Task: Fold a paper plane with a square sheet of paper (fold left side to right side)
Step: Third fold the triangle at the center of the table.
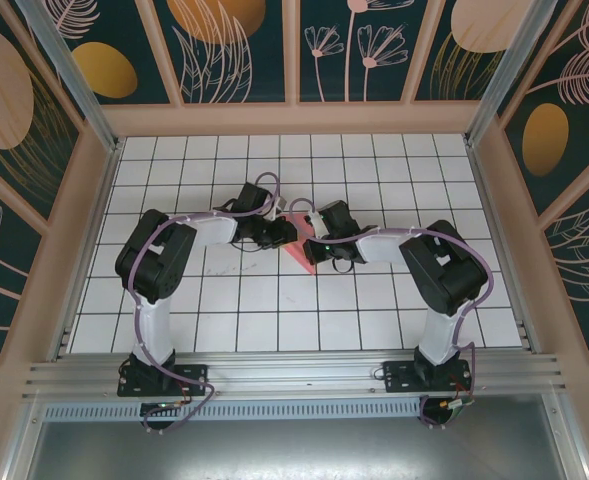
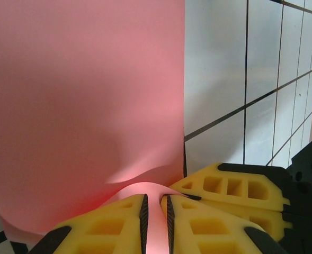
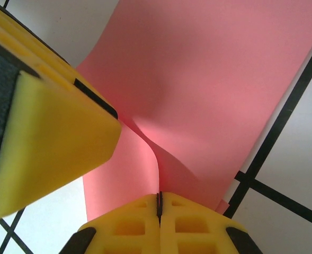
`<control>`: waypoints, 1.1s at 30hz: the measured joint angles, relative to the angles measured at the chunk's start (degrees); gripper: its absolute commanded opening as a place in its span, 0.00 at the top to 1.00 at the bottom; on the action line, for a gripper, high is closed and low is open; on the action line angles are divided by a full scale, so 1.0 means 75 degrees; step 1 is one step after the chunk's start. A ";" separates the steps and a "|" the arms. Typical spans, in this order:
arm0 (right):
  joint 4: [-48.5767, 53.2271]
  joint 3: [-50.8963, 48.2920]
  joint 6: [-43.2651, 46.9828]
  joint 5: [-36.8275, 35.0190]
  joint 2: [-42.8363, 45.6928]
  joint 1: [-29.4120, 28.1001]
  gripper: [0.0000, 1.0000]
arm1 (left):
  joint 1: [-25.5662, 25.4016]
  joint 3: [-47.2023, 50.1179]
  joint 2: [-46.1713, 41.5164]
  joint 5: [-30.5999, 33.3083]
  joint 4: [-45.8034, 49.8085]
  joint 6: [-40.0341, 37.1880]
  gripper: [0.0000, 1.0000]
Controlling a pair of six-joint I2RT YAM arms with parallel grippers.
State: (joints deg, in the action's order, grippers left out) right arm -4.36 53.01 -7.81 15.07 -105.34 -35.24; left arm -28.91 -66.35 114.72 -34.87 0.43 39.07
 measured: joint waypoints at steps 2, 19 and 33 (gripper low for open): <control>0.0038 0.0029 0.0003 0.0000 -0.0015 0.0000 1.00 | 0.0000 0.0000 0.0000 0.0061 0.0029 0.0000 0.81; 0.0073 0.0099 0.0006 0.0009 -0.0064 0.0000 1.00 | 0.0000 0.0350 0.0000 0.0379 0.0023 -0.0023 0.81; 0.0650 0.0959 -0.0114 0.0254 -0.0087 0.0379 0.71 | -0.0020 0.0577 -0.0090 0.0522 -0.0268 -0.0119 0.82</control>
State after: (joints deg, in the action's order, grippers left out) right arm 0.51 60.20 -8.67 16.97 -106.00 -32.40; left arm -29.06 -62.02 114.04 -30.96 -1.58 38.17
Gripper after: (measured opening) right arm 0.233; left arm 0.183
